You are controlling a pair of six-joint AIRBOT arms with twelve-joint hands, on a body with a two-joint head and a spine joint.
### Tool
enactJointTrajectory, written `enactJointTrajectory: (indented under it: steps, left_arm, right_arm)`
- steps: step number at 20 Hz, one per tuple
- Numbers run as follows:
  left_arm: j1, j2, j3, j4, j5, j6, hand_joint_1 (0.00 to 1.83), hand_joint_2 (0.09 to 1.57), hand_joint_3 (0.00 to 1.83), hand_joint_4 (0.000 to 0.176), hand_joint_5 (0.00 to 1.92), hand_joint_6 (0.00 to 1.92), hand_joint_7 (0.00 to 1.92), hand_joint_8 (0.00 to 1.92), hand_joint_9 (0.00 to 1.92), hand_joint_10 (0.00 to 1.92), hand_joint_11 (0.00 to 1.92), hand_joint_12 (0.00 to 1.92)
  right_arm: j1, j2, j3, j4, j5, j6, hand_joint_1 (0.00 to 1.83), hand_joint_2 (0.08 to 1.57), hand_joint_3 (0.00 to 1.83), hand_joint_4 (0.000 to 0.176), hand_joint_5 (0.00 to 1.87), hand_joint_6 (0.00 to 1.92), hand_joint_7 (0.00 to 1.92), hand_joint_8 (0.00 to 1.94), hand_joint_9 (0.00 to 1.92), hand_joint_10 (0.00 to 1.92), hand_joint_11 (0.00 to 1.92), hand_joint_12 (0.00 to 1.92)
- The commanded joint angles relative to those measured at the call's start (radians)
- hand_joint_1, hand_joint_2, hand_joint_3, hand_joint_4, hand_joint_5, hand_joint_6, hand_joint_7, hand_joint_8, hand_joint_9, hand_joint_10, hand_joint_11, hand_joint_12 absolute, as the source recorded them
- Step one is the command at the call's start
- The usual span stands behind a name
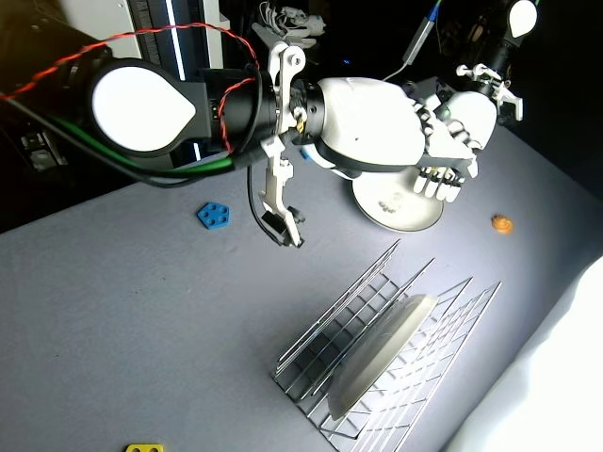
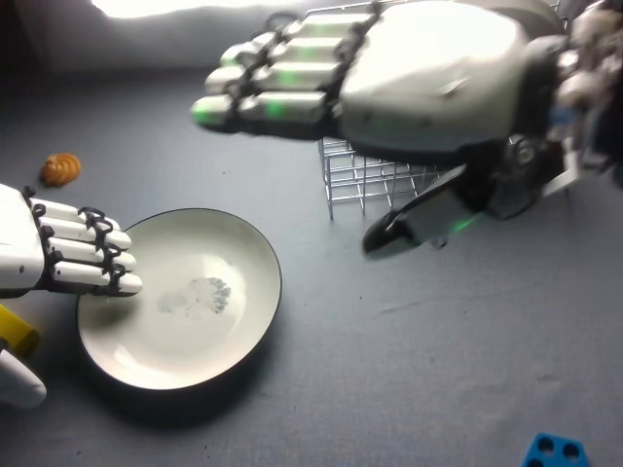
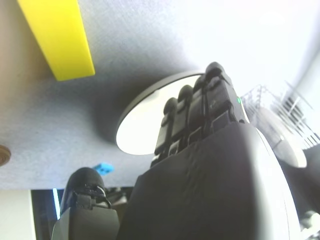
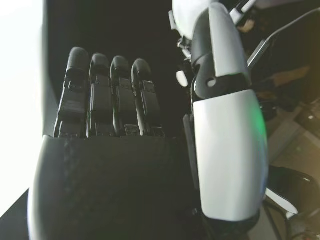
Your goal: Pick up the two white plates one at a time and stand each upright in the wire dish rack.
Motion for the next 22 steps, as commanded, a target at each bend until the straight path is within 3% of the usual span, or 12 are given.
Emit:
enactJointTrajectory:
  steps: [1, 4, 9, 10, 11, 13, 14, 16, 17, 18, 20, 22]
  left_arm:
    - [0.006, -0.001, 0.007, -0.039, -0.014, 0.000, 0.00, 1.04, 0.00, 0.000, 0.00, 0.00, 0.00, 0.00, 0.00, 0.00, 0.00, 0.00]
    - [0.041, -0.006, 0.007, -0.039, -0.003, 0.000, 0.00, 1.04, 0.00, 0.000, 0.01, 0.00, 0.01, 0.00, 0.00, 0.00, 0.00, 0.00]
    - [0.109, -0.019, 0.013, -0.085, 0.007, 0.000, 0.00, 1.05, 0.00, 0.000, 0.01, 0.00, 0.02, 0.00, 0.00, 0.00, 0.00, 0.00]
    - [0.121, -0.022, 0.016, -0.098, 0.007, 0.000, 0.00, 1.05, 0.00, 0.000, 0.01, 0.00, 0.02, 0.00, 0.00, 0.00, 0.00, 0.00]
    - [0.137, -0.026, 0.020, -0.107, 0.007, 0.000, 0.00, 1.04, 0.00, 0.000, 0.01, 0.00, 0.02, 0.00, 0.00, 0.00, 0.00, 0.00]
    - [0.155, -0.030, 0.021, -0.111, 0.007, 0.000, 0.00, 1.04, 0.00, 0.000, 0.00, 0.00, 0.02, 0.00, 0.00, 0.00, 0.00, 0.00]
    - [0.162, -0.032, 0.022, -0.119, 0.007, 0.000, 0.00, 1.04, 0.00, 0.000, 0.02, 0.01, 0.03, 0.01, 0.01, 0.00, 0.00, 0.00]
    - [0.169, -0.034, 0.023, -0.126, 0.007, 0.000, 0.00, 1.04, 0.00, 0.000, 0.01, 0.00, 0.03, 0.00, 0.00, 0.00, 0.00, 0.00]
    - [0.172, -0.034, 0.023, -0.128, 0.007, -0.001, 0.00, 1.04, 0.00, 0.000, 0.01, 0.00, 0.02, 0.00, 0.00, 0.00, 0.00, 0.00]
    - [0.175, -0.035, 0.024, -0.130, 0.007, -0.001, 0.00, 1.04, 0.00, 0.000, 0.02, 0.01, 0.03, 0.00, 0.00, 0.00, 0.00, 0.00]
    - [0.181, -0.035, 0.026, -0.142, 0.007, -0.001, 0.00, 1.04, 0.00, 0.000, 0.02, 0.00, 0.03, 0.00, 0.00, 0.00, 0.00, 0.00]
    - [0.192, -0.036, 0.028, -0.159, 0.005, -0.002, 0.00, 1.03, 0.00, 0.000, 0.02, 0.01, 0.03, 0.00, 0.00, 0.00, 0.00, 0.00]
  right_arm:
    - [0.008, -0.003, 0.000, 0.056, 0.063, -0.021, 1.27, 0.81, 0.00, 0.000, 0.00, 0.00, 0.00, 0.00, 0.00, 0.00, 0.00, 0.01]
    - [-0.001, -0.047, -0.001, 0.080, 0.040, -0.080, 1.21, 0.80, 0.00, 0.000, 0.00, 0.00, 0.00, 0.00, 0.00, 0.00, 0.00, 0.00]
    - [-0.019, -0.097, 0.000, 0.086, -0.017, -0.148, 1.23, 0.82, 0.00, 0.042, 0.00, 0.00, 0.00, 0.00, 0.00, 0.00, 0.00, 0.00]
    - [-0.025, -0.102, 0.000, 0.090, -0.019, -0.156, 1.23, 0.82, 0.00, 0.042, 0.00, 0.00, 0.00, 0.00, 0.00, 0.00, 0.00, 0.00]
    - [-0.033, -0.114, 0.003, 0.141, -0.033, -0.158, 1.21, 0.83, 0.00, 0.009, 0.00, 0.00, 0.00, 0.00, 0.00, 0.00, 0.01, 0.00]
    - [-0.037, -0.140, 0.016, 0.144, -0.068, -0.168, 1.27, 0.85, 0.01, 0.052, 0.00, 0.00, 0.00, 0.00, 0.00, 0.00, 0.01, 0.01]
    - [-0.037, -0.152, 0.022, 0.144, -0.084, -0.171, 1.30, 0.85, 0.01, 0.055, 0.00, 0.00, 0.00, 0.00, 0.00, 0.00, 0.00, 0.00]
    - [-0.040, -0.172, 0.026, 0.144, -0.102, -0.195, 1.29, 0.86, 0.01, 0.048, 0.00, 0.00, 0.00, 0.00, 0.00, 0.00, 0.00, 0.00]
    - [-0.045, -0.182, 0.028, 0.144, -0.105, -0.219, 1.30, 0.86, 0.01, 0.032, 0.00, 0.00, 0.00, 0.00, 0.00, 0.00, 0.02, 0.01]
    - [-0.053, -0.194, 0.031, 0.144, -0.104, -0.246, 1.33, 0.87, 0.01, 0.036, 0.00, 0.00, 0.00, 0.00, 0.00, 0.00, 0.02, 0.01]
    - [-0.064, -0.214, 0.039, 0.144, -0.096, -0.270, 1.36, 0.87, 0.01, 0.014, 0.00, 0.00, 0.00, 0.00, 0.00, 0.00, 0.05, 0.03]
    - [-0.074, -0.245, 0.065, 0.144, -0.087, -0.289, 1.35, 0.86, 0.00, 0.027, 0.00, 0.00, 0.00, 0.00, 0.00, 0.00, 0.05, 0.04]
